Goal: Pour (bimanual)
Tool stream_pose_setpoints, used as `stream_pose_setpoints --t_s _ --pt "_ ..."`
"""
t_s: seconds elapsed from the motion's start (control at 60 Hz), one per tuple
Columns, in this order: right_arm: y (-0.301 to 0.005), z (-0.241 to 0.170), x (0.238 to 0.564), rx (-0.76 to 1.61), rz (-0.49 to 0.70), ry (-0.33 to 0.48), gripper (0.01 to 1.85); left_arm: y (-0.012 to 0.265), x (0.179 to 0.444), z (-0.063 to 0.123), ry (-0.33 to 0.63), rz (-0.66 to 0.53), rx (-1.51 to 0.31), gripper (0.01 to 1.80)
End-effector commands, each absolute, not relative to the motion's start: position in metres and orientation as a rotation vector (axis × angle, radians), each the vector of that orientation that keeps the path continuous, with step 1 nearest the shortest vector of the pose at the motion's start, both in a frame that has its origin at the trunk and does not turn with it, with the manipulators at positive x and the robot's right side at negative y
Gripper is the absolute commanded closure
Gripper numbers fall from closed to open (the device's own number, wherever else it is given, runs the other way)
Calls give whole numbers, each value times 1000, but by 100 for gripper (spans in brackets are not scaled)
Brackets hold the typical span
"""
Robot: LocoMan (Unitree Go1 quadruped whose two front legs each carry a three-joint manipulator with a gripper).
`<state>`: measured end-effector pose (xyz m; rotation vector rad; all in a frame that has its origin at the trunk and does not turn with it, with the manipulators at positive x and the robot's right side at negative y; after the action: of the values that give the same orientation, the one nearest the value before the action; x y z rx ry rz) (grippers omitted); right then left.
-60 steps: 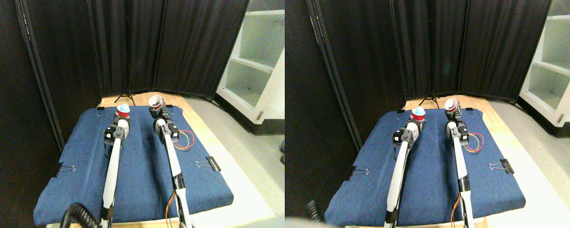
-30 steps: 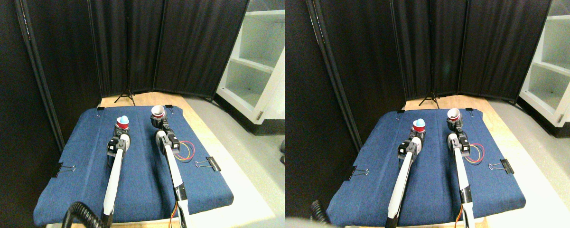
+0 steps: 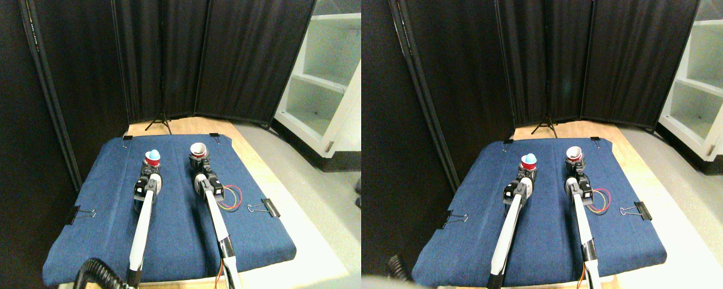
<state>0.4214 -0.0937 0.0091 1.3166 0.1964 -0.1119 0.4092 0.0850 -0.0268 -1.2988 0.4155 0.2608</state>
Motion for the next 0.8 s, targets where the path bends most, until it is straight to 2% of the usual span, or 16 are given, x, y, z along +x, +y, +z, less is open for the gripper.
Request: stream_pose_setpoints --t_s 0.017,0.067,0.217,0.35,0.633,0.8 --pt "-91 6 424 1331 -111 172 152 82 414 -25 389 254 -1301 148" --pt "-91 5 424 1359 -125 170 152 81 415 -25 394 249 -1305 148" --pt "-93 -5 424 1250 -105 159 149 79 418 -29 399 257 -1307 148" --pt "-95 -9 421 1236 -158 159 149 77 419 -32 401 266 -1315 148" --pt "-102 -20 422 1290 -206 164 150 76 416 -40 400 308 -1333 148" --pt "-105 -25 423 1328 -227 168 151 76 413 -42 403 303 -1282 148"
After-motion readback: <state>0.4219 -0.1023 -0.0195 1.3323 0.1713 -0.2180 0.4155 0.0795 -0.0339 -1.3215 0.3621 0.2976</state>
